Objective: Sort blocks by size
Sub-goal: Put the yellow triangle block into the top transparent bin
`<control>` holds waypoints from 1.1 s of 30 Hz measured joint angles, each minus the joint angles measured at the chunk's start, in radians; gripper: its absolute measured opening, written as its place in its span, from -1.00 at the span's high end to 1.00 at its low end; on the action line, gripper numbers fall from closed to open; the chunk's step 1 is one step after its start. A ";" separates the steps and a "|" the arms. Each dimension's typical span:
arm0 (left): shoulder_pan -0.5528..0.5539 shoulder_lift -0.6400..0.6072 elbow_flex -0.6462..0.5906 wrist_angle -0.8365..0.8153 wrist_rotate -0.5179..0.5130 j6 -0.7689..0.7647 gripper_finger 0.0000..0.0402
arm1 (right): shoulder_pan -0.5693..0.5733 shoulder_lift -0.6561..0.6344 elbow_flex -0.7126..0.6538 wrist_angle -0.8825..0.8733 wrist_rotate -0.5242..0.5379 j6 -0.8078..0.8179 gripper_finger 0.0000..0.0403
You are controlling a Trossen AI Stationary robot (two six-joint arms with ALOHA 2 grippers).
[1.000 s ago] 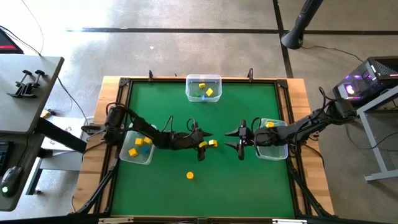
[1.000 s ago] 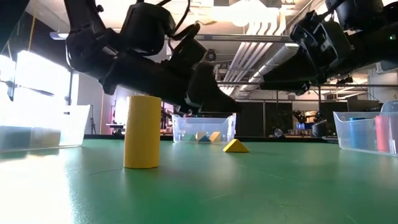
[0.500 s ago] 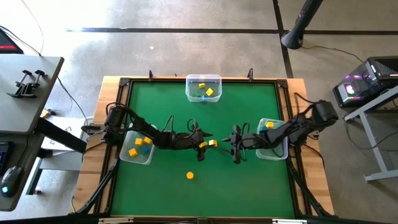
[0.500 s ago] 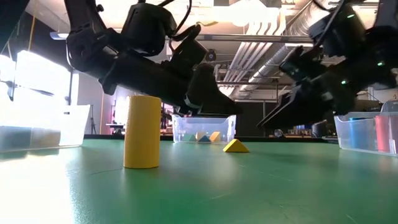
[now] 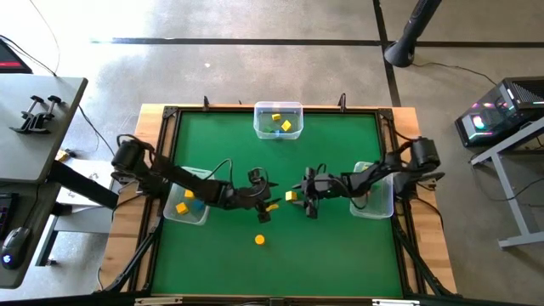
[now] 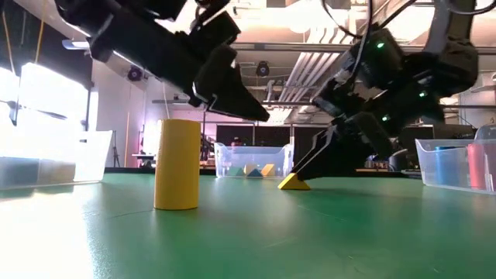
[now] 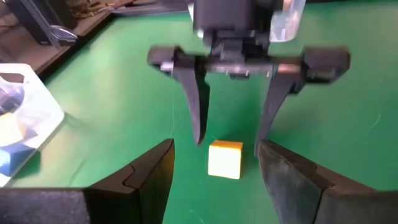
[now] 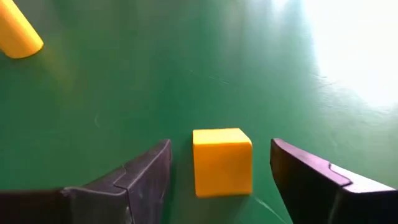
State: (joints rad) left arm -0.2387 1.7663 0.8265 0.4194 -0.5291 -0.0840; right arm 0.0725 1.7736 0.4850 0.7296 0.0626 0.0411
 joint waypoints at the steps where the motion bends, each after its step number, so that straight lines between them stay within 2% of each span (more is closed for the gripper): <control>1: -0.003 -0.005 0.000 -0.004 -0.009 0.008 -0.09 | -0.004 0.016 0.012 0.000 -0.007 -0.003 -0.30; 6: -0.007 -0.005 0.000 -0.007 -0.035 -0.001 -0.09 | -0.014 0.082 0.048 0.009 -0.022 -0.049 -0.15; 12: -0.012 0.000 0.000 -0.058 -0.038 -0.040 -0.09 | -0.011 0.081 0.052 0.002 -0.028 -0.106 0.35; 17: -0.039 -0.021 -0.001 -0.217 -0.041 -0.131 -0.09 | -0.027 0.047 0.052 -0.033 -0.012 -0.110 0.35; 20: -0.062 -0.033 -0.001 -0.347 -0.079 -0.227 -0.09 | -0.080 -0.002 0.098 -0.127 -0.013 -0.128 0.35; 23: -0.080 -0.033 -0.001 -0.438 -0.126 -0.299 -0.09 | -0.179 -0.054 0.230 -0.320 -0.028 -0.183 0.35; 26: -0.088 -0.029 -0.001 -0.489 -0.152 -0.352 -0.09 | -0.297 -0.056 0.421 -0.549 -0.135 -0.224 0.35; 28: -0.092 -0.028 -0.001 -0.516 -0.165 -0.372 -0.09 | -0.370 -0.029 0.553 -0.650 -0.188 -0.230 0.35; 33: -0.094 -0.028 -0.001 -0.530 -0.186 -0.387 -0.09 | -0.515 0.094 0.808 -0.838 -0.229 -0.266 0.35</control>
State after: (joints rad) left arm -0.3331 1.7382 0.8257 -0.1107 -0.7154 -0.4715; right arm -0.4428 1.8675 1.2930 -0.1084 -0.1665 -0.2249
